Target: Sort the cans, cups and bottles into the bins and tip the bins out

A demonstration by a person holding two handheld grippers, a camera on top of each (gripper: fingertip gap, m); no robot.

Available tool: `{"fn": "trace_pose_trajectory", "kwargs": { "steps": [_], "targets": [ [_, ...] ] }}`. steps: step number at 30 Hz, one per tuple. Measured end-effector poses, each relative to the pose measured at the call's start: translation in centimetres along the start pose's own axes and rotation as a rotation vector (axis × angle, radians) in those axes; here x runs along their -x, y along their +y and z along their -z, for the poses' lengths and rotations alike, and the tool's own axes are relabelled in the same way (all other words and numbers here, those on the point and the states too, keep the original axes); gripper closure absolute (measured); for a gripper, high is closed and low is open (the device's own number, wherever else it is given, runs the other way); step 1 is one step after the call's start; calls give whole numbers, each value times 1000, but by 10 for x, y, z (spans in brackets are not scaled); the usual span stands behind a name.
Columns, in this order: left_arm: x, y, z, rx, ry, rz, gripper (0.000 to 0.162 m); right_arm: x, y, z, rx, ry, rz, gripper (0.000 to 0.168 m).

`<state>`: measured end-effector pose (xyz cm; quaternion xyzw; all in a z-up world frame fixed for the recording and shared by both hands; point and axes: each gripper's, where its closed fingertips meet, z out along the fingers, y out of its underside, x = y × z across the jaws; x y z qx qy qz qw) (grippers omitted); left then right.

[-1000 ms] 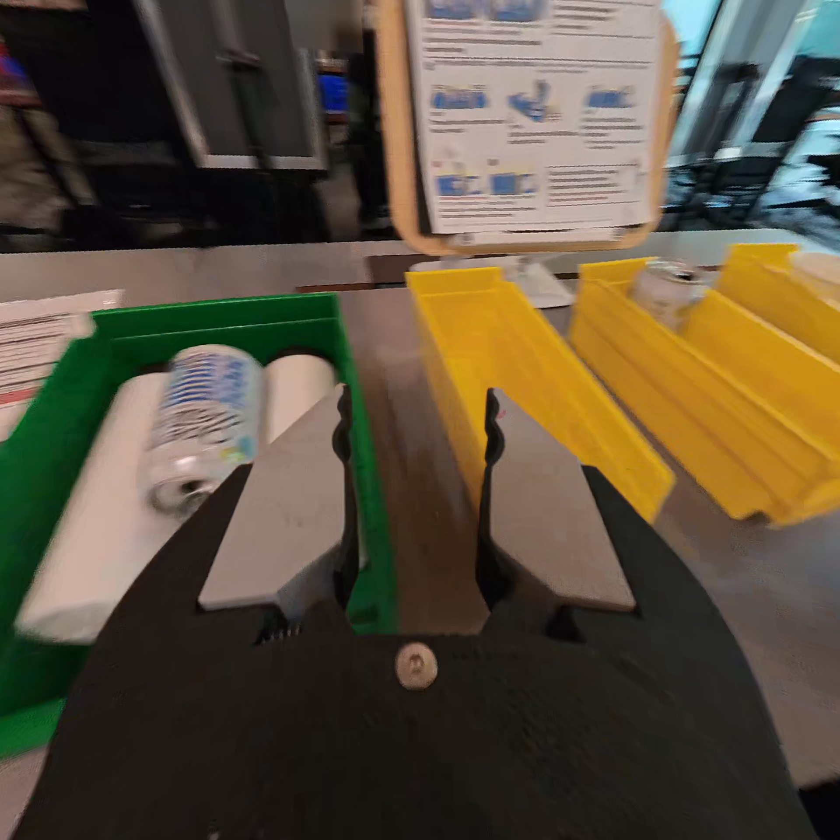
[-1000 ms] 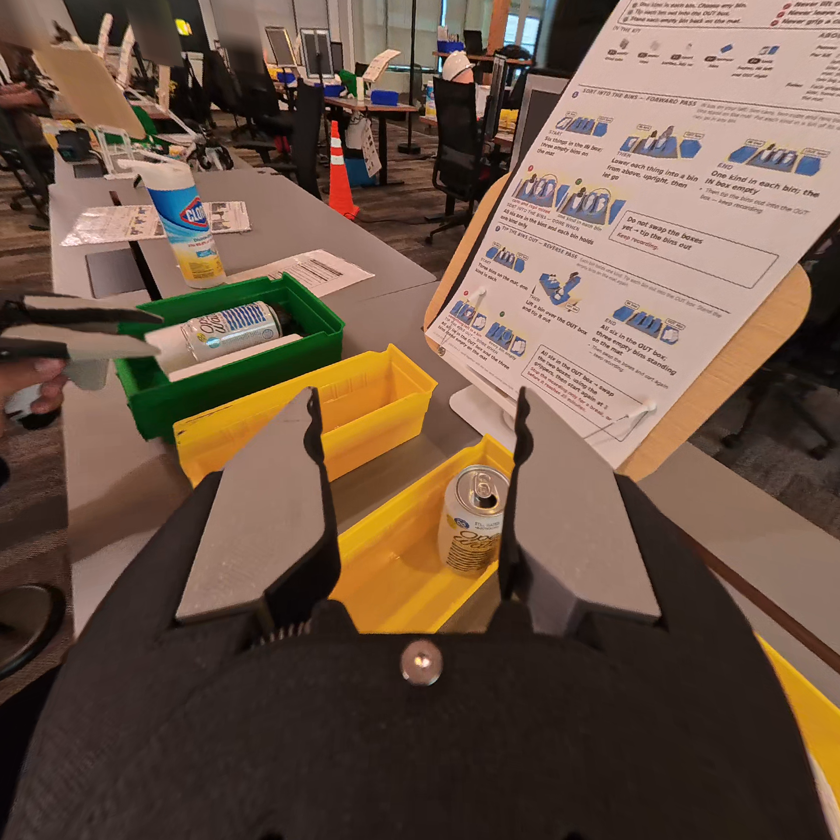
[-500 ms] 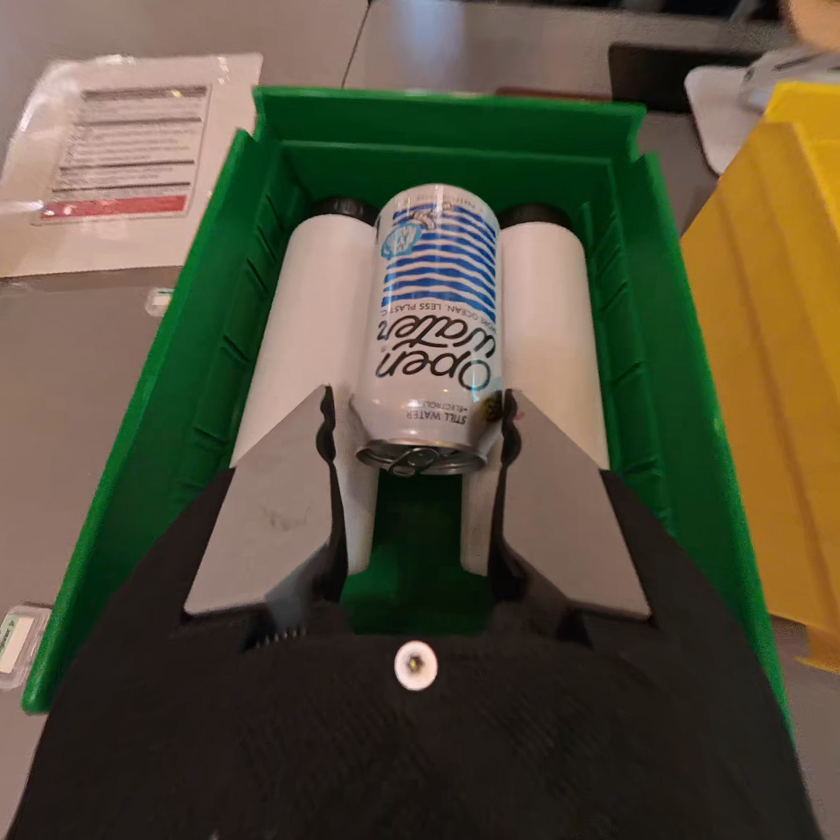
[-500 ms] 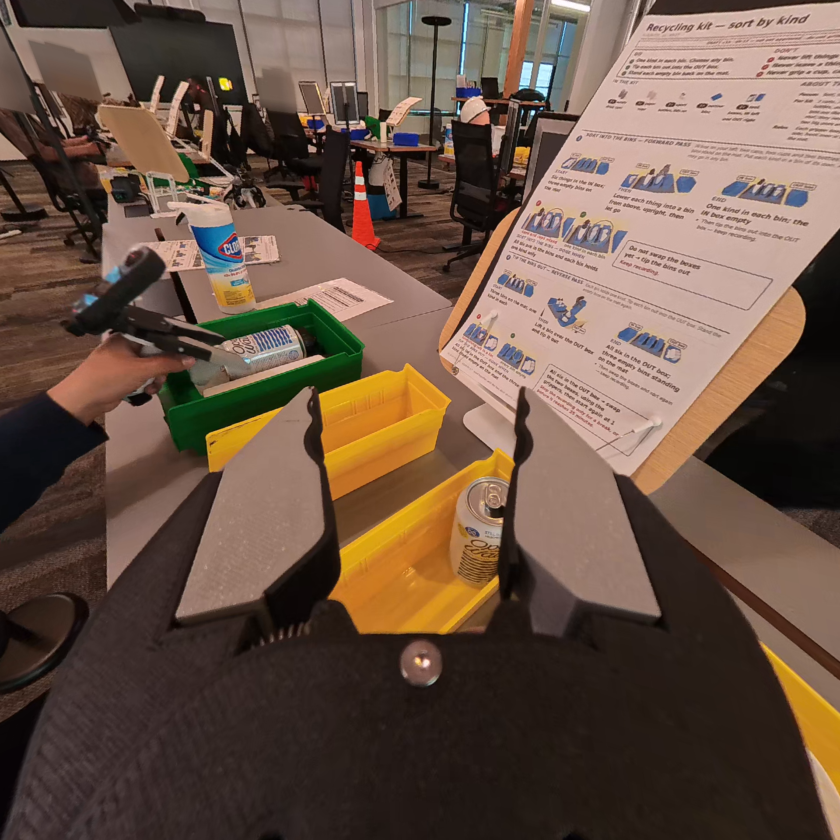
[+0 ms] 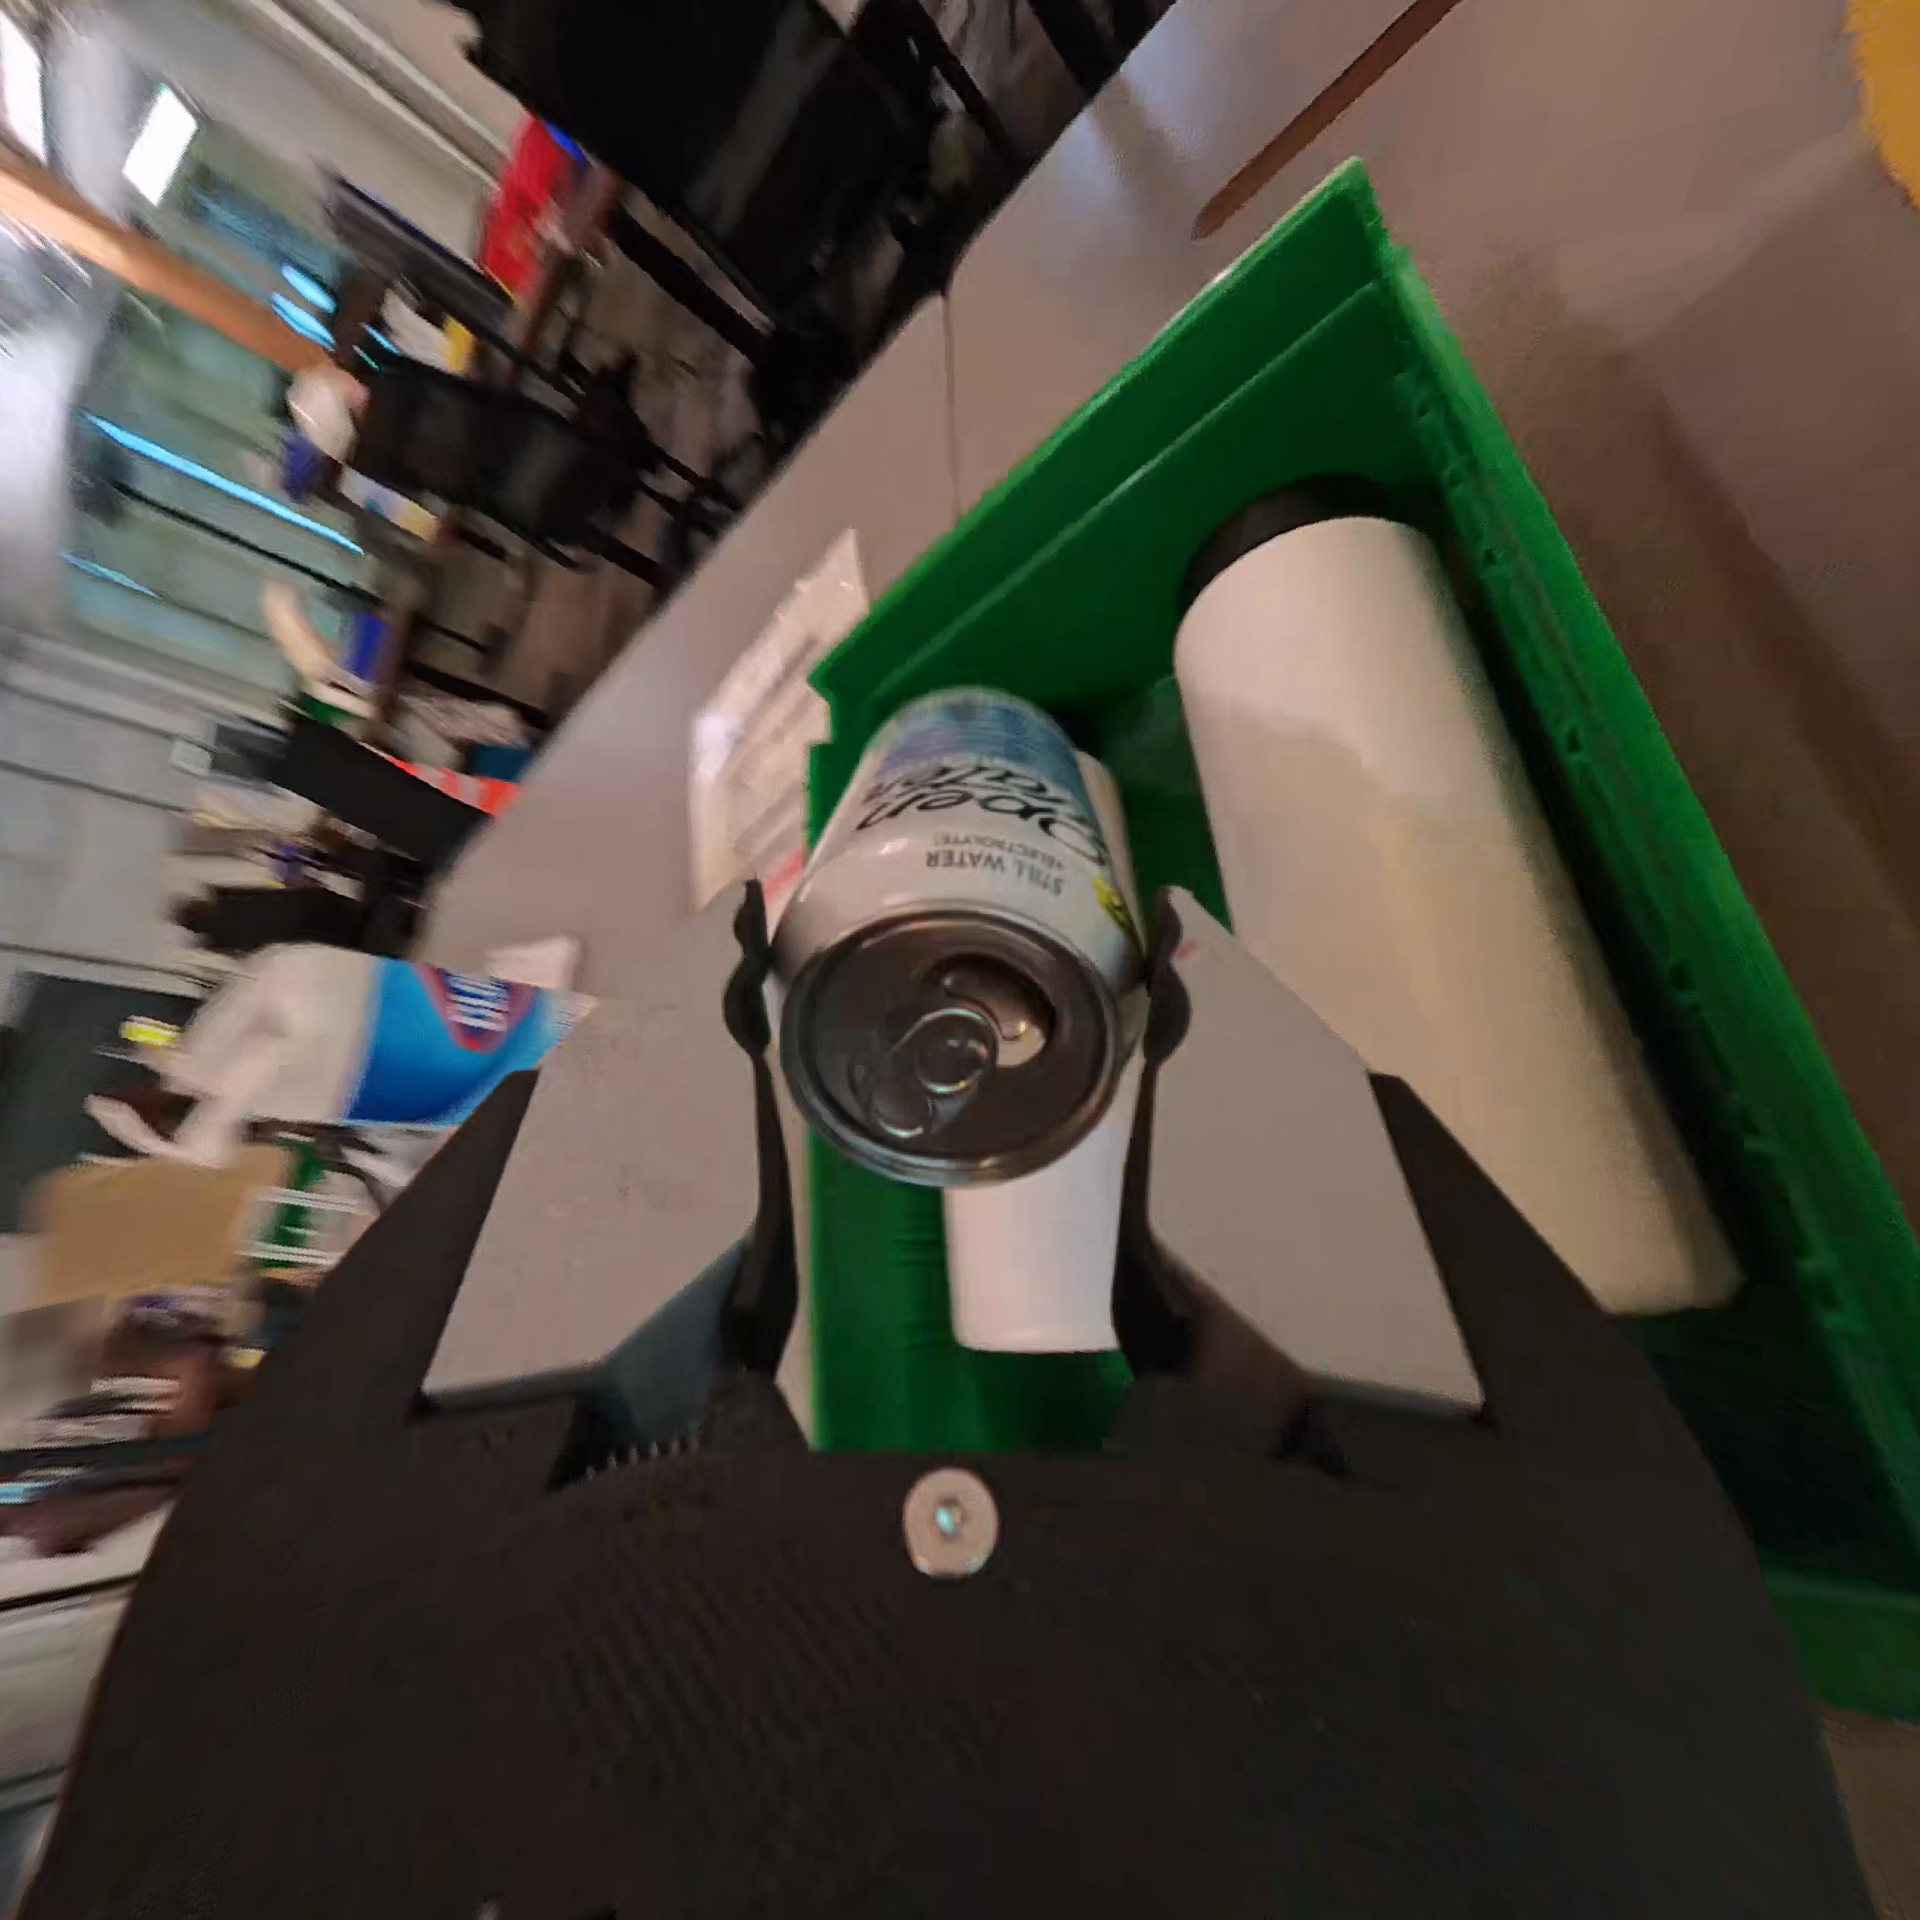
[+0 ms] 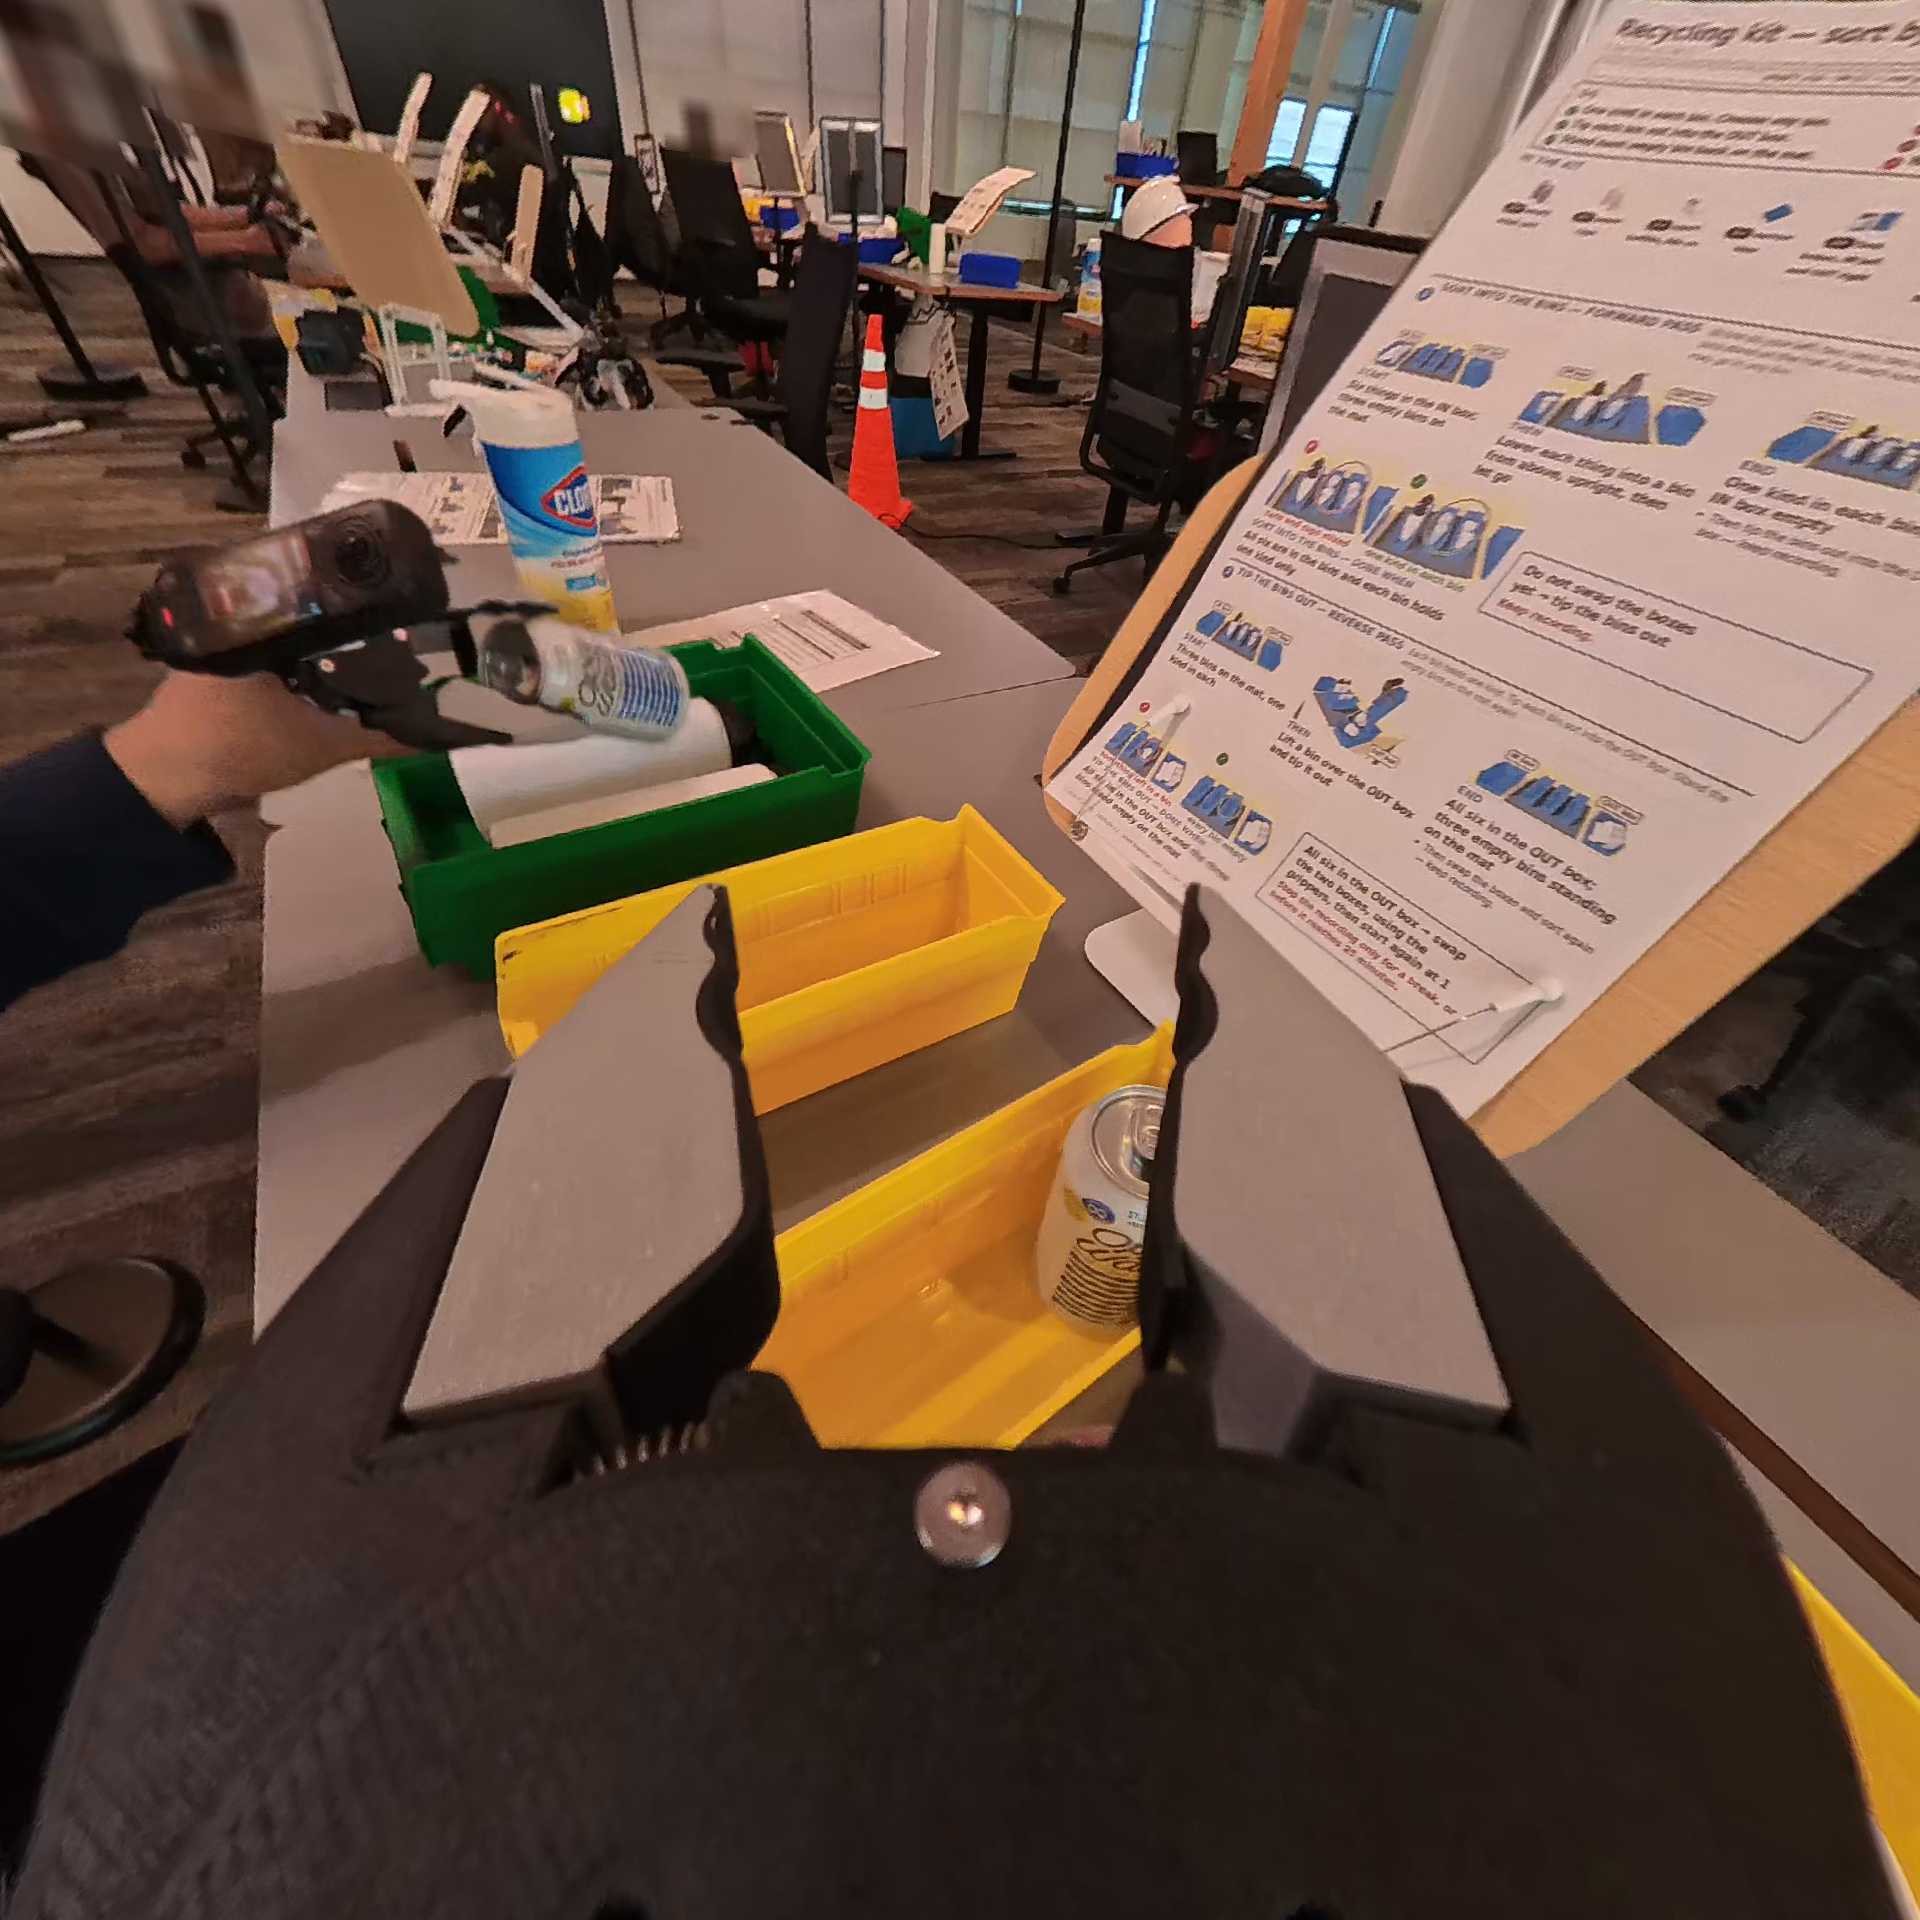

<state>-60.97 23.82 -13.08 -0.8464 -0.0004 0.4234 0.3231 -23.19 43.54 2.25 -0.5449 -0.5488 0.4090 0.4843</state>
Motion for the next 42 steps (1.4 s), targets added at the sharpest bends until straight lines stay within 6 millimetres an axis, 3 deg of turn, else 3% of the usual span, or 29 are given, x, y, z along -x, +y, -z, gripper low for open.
{"fn": "trace_pose_trajectory", "kwargs": {
  "steps": [5, 11, 23, 31, 36, 42],
  "targets": [
    [14, -48, 39, -72, -253, -536, 93, 28, 8, -16, 38, -126, 56, 83],
    [1, -33, 30, 38, -163, -737, 93, 37, 28, -36, 133, -141, 90, 83],
    [-48, 2, 17, 186, 235, -833, 95, 40, 27, -35, 131, -148, 93, 84],
    [-78, -31, 2, 126, 342, -794, 96, 33, 28, -33, 129, -142, 74, 84],
    [-78, -29, -4, 132, 370, -742, 105, 30, 28, -33, 128, -136, 69, 84],
    [-65, -29, -7, 106, 397, -649, 102, 28, 27, -31, 122, -130, 66, 84]
  ]
}}
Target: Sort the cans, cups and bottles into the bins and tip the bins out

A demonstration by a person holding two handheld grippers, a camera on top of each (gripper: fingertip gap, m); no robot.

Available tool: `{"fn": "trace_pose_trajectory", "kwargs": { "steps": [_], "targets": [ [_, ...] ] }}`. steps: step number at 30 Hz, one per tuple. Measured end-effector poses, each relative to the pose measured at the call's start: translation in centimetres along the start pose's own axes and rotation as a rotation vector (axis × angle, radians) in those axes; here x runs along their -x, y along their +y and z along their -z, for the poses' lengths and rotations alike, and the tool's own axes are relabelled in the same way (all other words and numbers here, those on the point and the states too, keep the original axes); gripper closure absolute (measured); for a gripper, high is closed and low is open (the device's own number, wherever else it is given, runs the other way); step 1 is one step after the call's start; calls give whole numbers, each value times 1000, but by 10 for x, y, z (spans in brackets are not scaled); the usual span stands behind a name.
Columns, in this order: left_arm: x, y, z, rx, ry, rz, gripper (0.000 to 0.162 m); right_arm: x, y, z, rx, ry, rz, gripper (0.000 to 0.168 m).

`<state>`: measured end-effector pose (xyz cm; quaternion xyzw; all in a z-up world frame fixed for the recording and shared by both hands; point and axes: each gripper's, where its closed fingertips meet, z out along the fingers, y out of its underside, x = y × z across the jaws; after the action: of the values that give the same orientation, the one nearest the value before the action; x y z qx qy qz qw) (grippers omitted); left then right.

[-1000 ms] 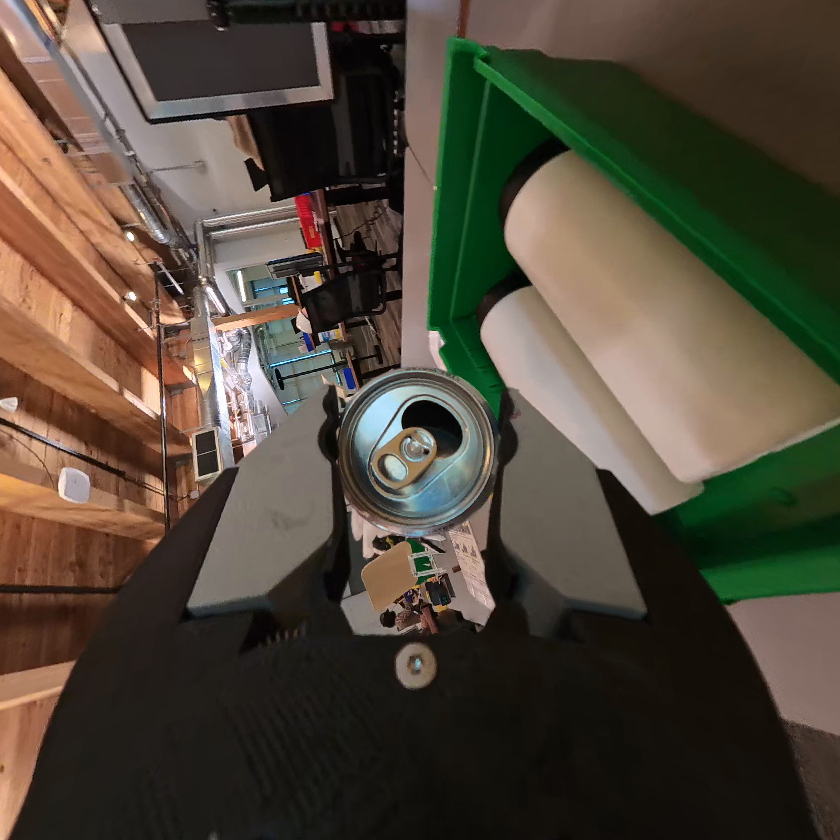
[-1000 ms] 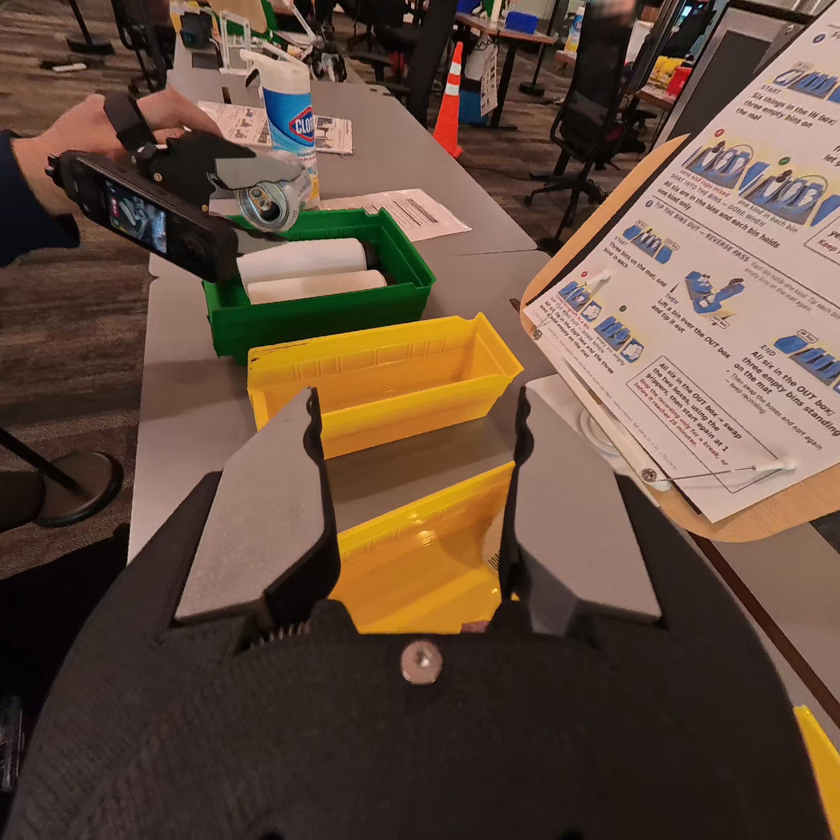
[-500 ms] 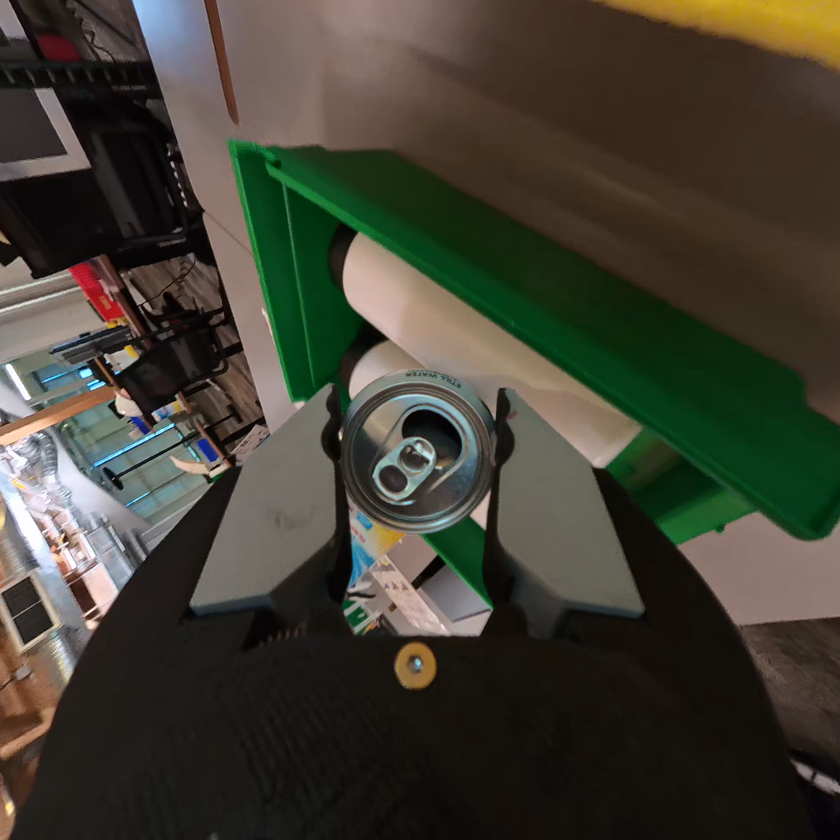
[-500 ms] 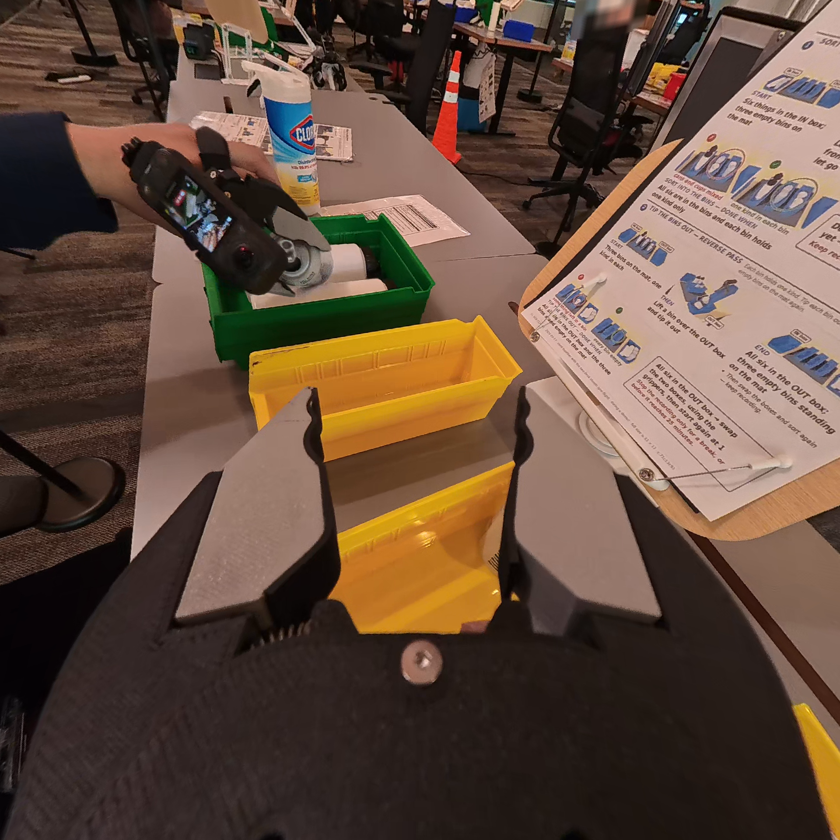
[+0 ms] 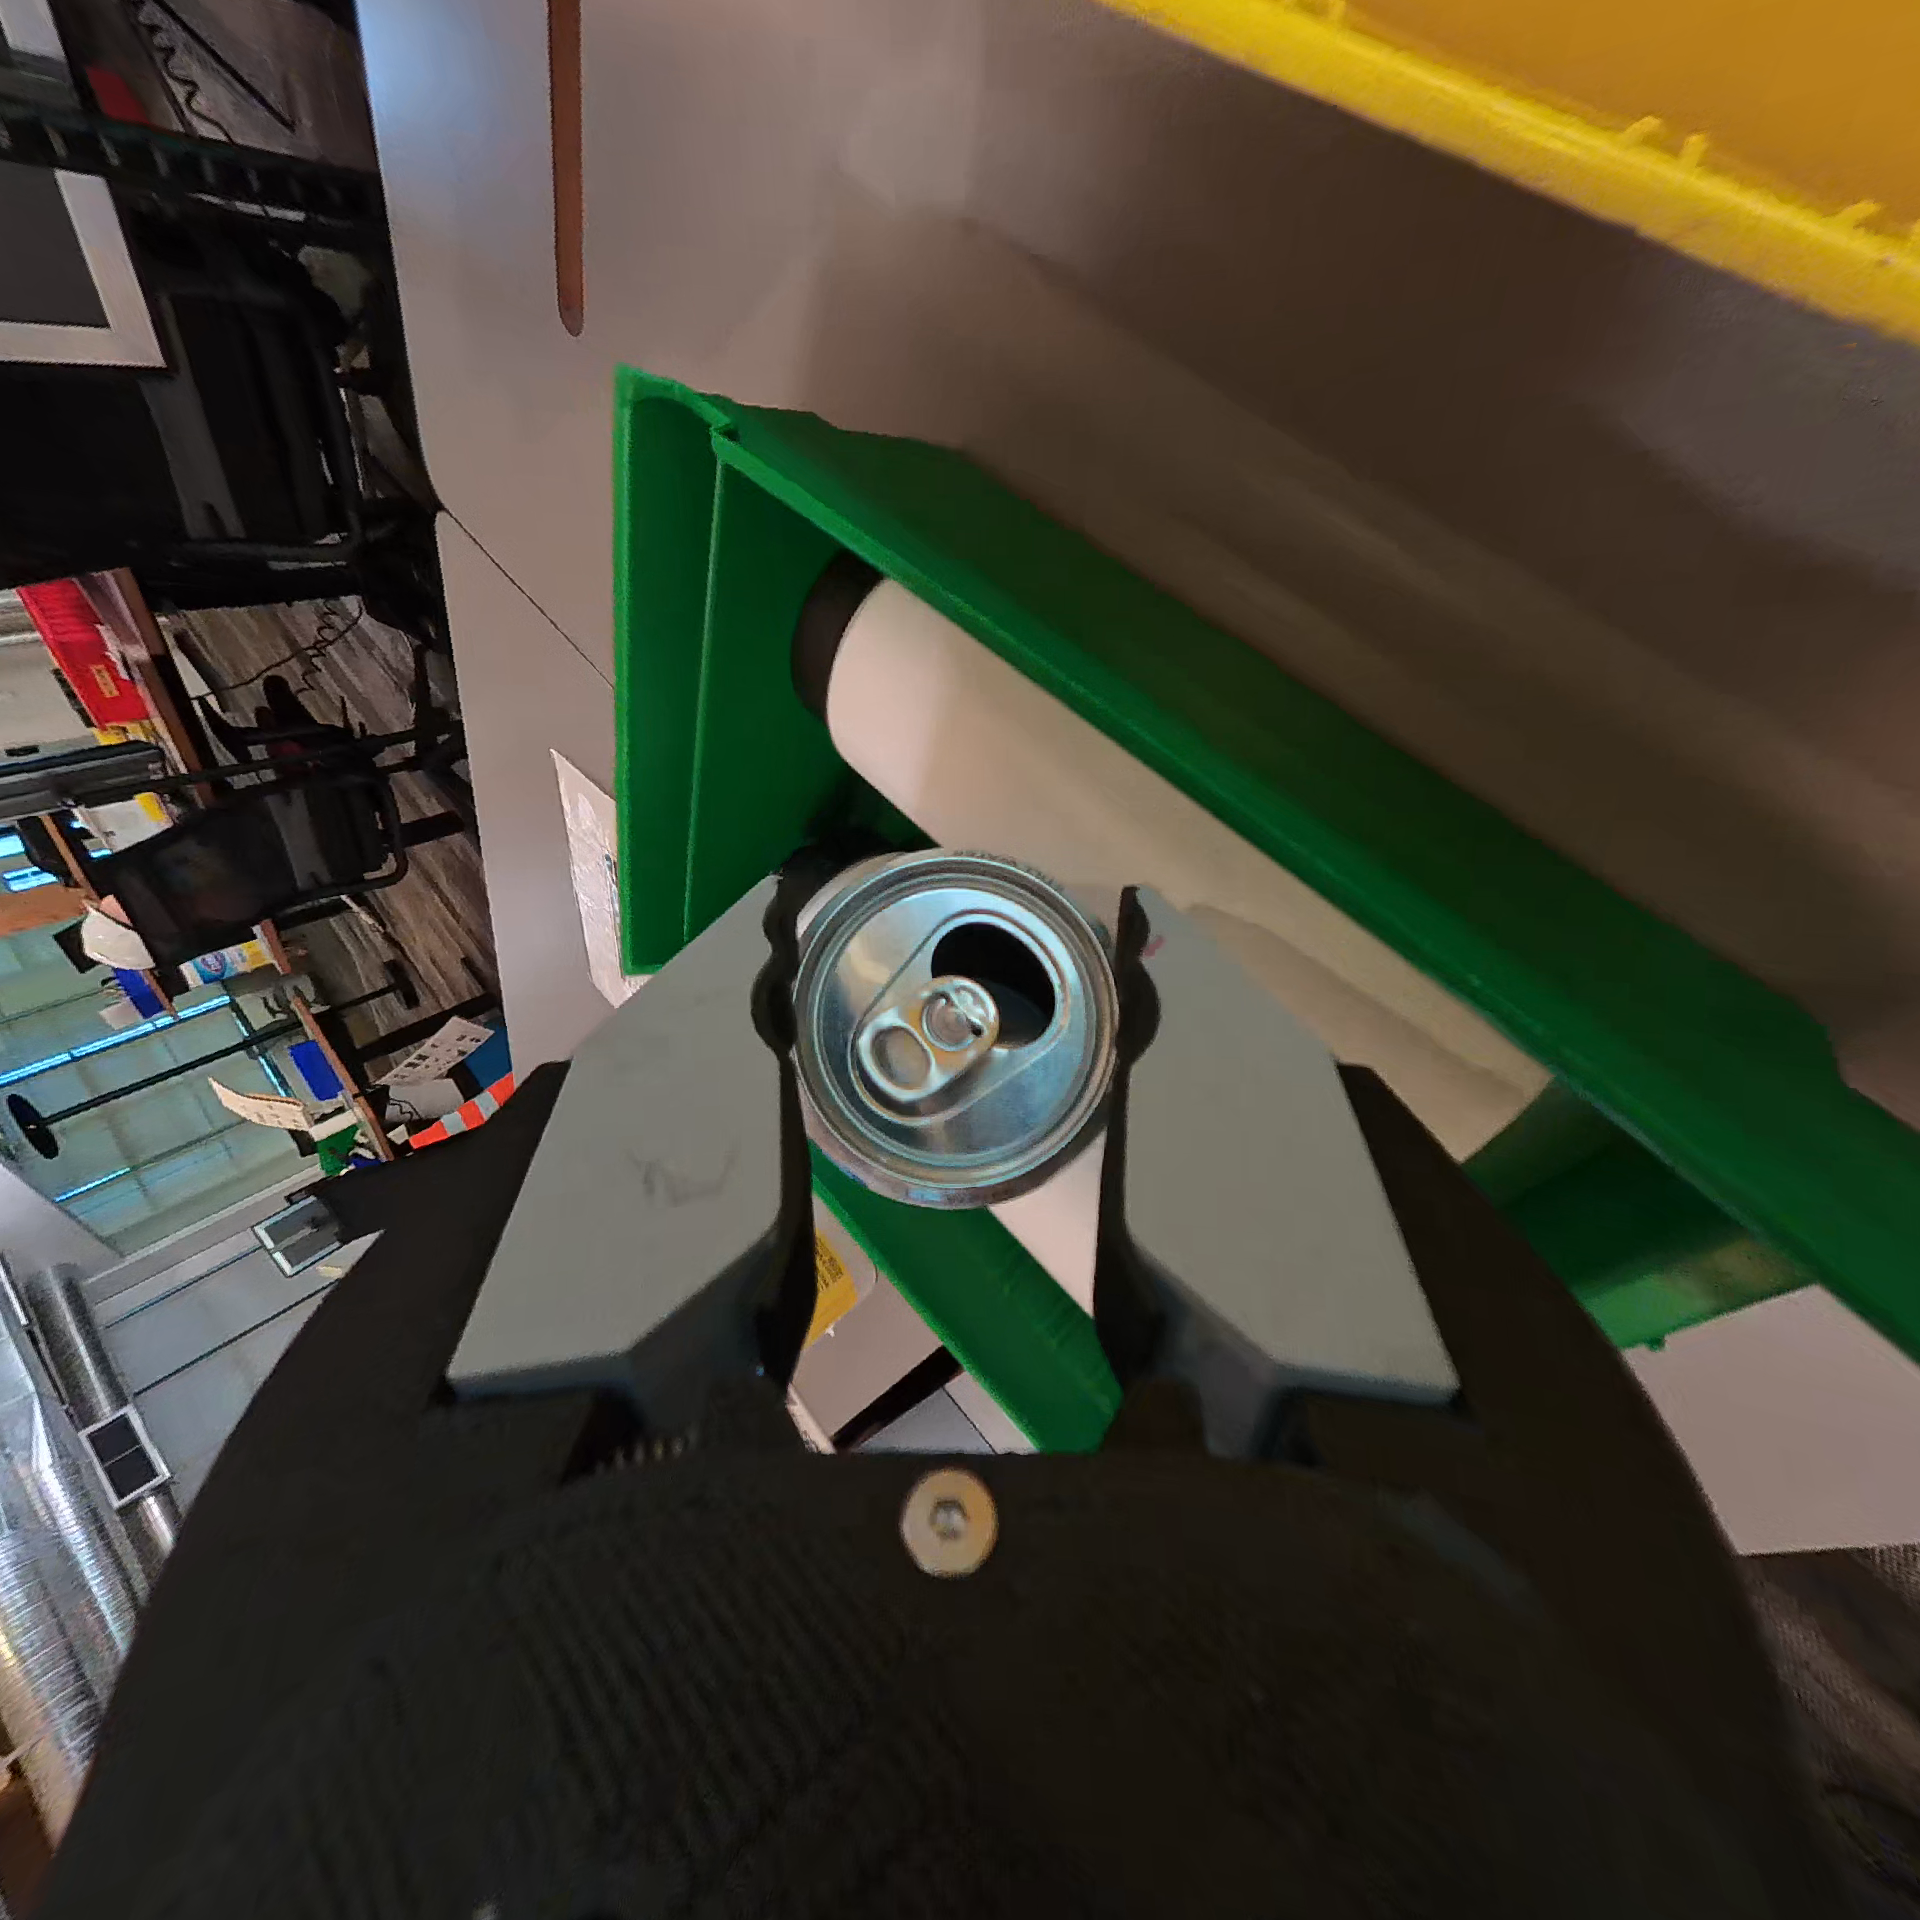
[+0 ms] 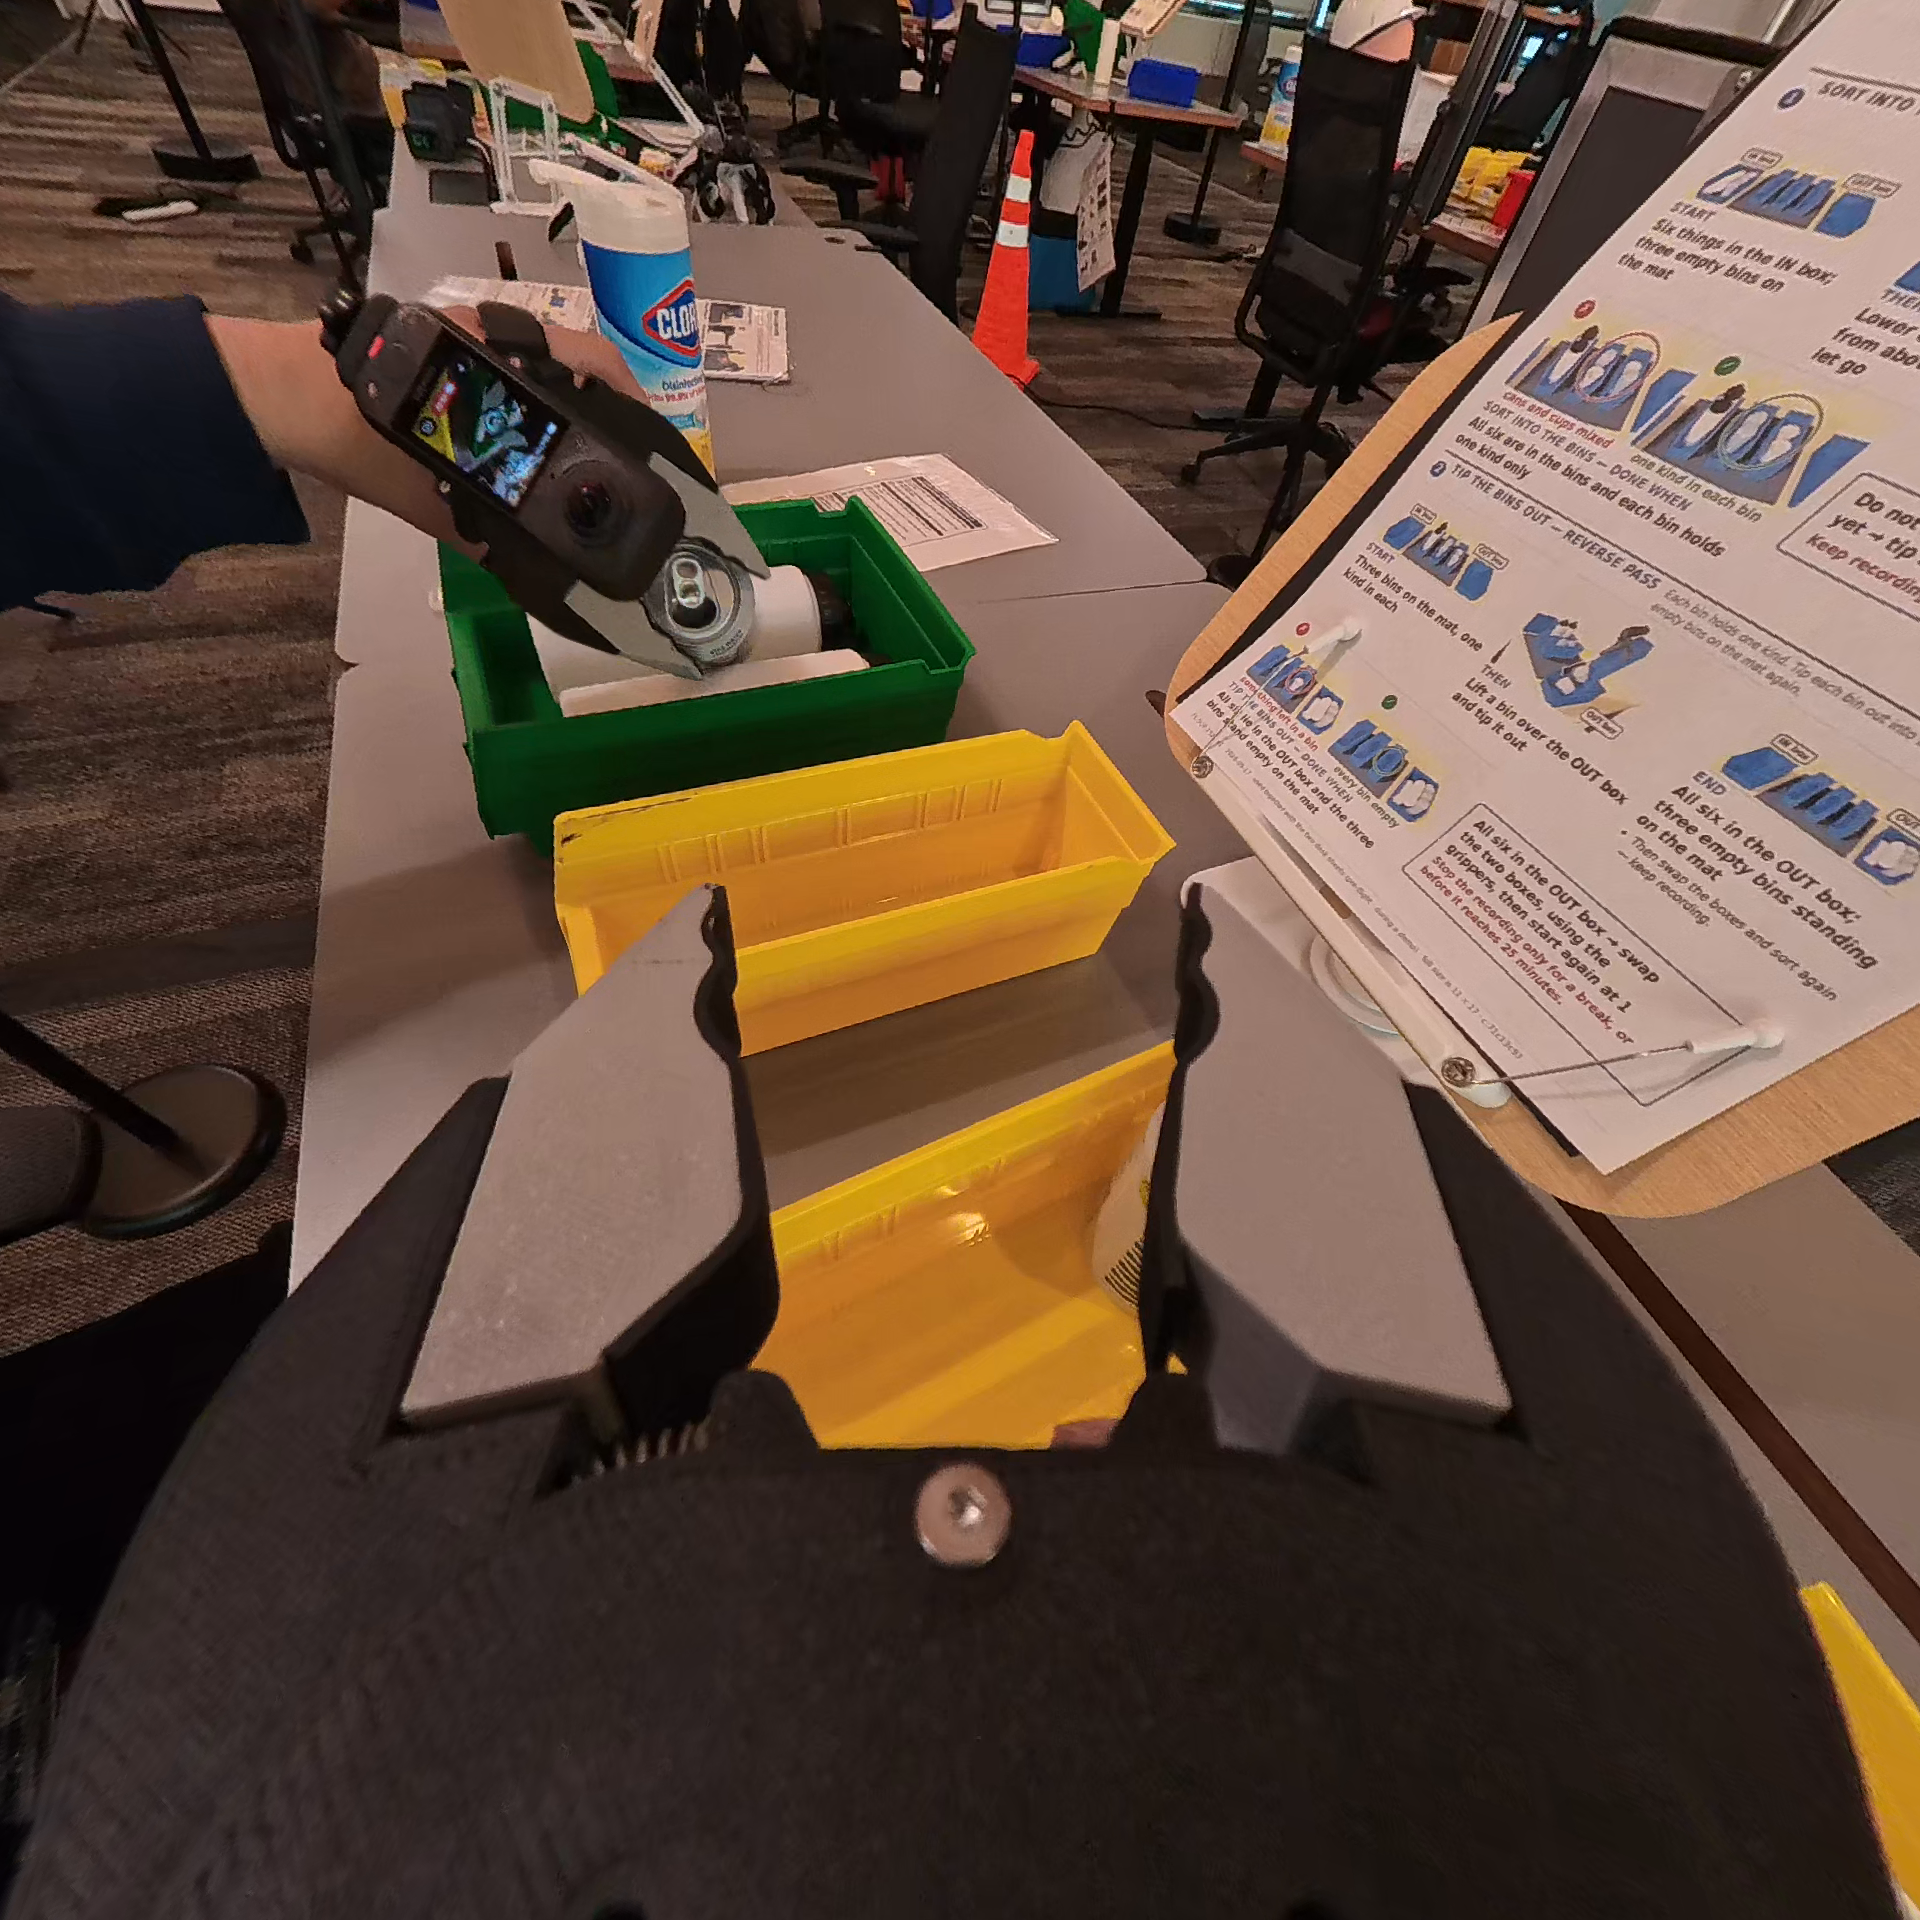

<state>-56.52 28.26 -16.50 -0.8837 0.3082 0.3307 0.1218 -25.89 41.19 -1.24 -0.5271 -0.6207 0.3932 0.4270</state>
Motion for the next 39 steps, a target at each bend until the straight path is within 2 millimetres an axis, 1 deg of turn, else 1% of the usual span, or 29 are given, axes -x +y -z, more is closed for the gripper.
{"fn": "trace_pose_trajectory", "kwargs": {
  "steps": [8, 16, 17, 20, 24, 31, 35, 37, 39],
  "targets": [
    [13, 11, 12, -52, -16, 71, 100, -3, 0, 1, -2, 8, -9, 84],
    [16, 14, 10, -108, 4, 143, 97, -4, 3, -2, 10, 12, -7, 85],
    [14, 14, 10, -114, 24, 158, 96, -4, 3, -2, 10, 14, -8, 85],
    [4, 20, 3, -102, 98, 185, 87, -5, 2, -2, 7, 15, -11, 85],
    [-1, 29, -9, -83, 113, 180, 85, -6, 3, -2, 10, 17, -10, 85],
    [0, 24, -18, -117, 64, 173, 86, -4, 3, -3, 14, 15, -7, 85],
    [9, 24, -19, -111, -24, 196, 86, -2, 4, -4, 18, 13, 0, 85],
    [22, 29, -15, -121, -94, 230, 86, -2, 2, -3, 11, 11, 0, 85],
    [35, 34, -4, -162, -132, 317, 86, 0, 1, -3, 1, -1, -8, 85]
  ]
}}
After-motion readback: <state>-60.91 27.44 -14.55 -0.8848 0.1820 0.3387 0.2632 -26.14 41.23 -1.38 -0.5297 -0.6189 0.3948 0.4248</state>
